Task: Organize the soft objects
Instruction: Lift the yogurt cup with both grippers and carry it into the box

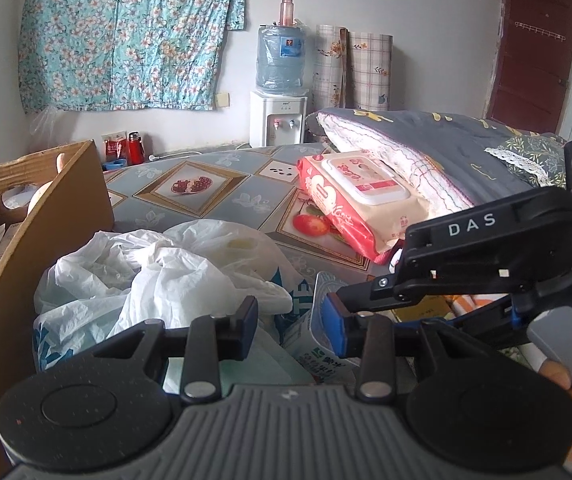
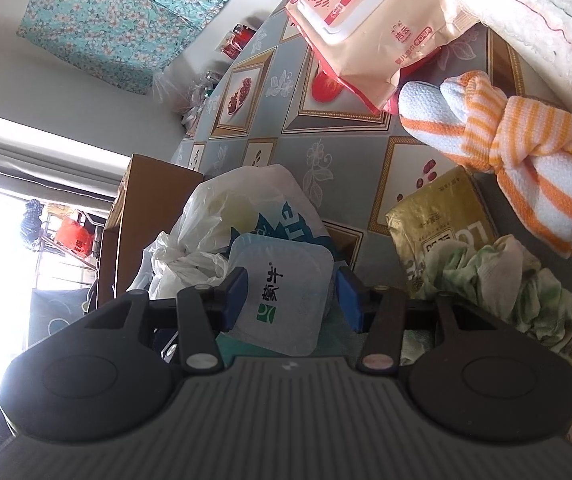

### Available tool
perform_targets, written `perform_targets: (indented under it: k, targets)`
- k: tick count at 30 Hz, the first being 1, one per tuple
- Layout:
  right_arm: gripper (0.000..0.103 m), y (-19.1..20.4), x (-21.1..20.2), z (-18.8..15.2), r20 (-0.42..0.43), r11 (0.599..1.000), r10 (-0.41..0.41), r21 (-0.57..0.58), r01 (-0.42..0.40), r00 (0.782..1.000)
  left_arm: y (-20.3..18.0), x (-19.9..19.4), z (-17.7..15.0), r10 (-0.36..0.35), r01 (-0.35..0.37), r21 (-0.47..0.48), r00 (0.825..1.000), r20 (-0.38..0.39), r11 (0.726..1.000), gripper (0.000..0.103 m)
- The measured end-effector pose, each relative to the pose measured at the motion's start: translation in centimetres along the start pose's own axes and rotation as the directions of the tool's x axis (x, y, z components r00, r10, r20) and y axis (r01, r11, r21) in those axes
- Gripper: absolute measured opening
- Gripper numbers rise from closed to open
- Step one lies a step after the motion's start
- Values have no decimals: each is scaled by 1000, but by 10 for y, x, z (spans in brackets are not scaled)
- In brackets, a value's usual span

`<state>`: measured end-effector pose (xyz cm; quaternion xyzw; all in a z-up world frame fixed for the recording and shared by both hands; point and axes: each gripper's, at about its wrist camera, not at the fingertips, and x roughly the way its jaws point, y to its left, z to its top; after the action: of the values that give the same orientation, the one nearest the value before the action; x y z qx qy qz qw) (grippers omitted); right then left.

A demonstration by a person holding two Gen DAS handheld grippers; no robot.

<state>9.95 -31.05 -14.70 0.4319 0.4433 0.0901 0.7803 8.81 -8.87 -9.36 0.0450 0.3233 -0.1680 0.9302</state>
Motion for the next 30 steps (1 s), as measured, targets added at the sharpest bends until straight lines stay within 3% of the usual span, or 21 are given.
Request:
perform_targets:
  k: [5, 7, 13, 21, 30]
  targets:
    - [43, 2, 3, -1, 14, 1000, 18, 5, -18, 1000, 5, 1, 1, -1, 1, -8, 1000, -12, 1000, 38]
    - [35, 1, 2, -2, 25, 1000, 26, 10, -27, 999, 7, 3, 2, -23, 23, -19, 999, -40, 1000, 37]
    - [26, -7, 0, -2, 39, 998, 54, 32, -55, 998, 4, 7, 1, -104, 101, -39, 990, -99, 994, 33]
    - [23, -9, -5, 0, 62, 997, 70, 25, -72, 996, 4, 11, 8, -165, 152, -97, 976, -144, 984, 34]
    - [22, -11, -35, -6, 85, 996, 87, 10, -88, 993, -3, -2, 11, -220, 203, -135, 967, -130, 970, 34]
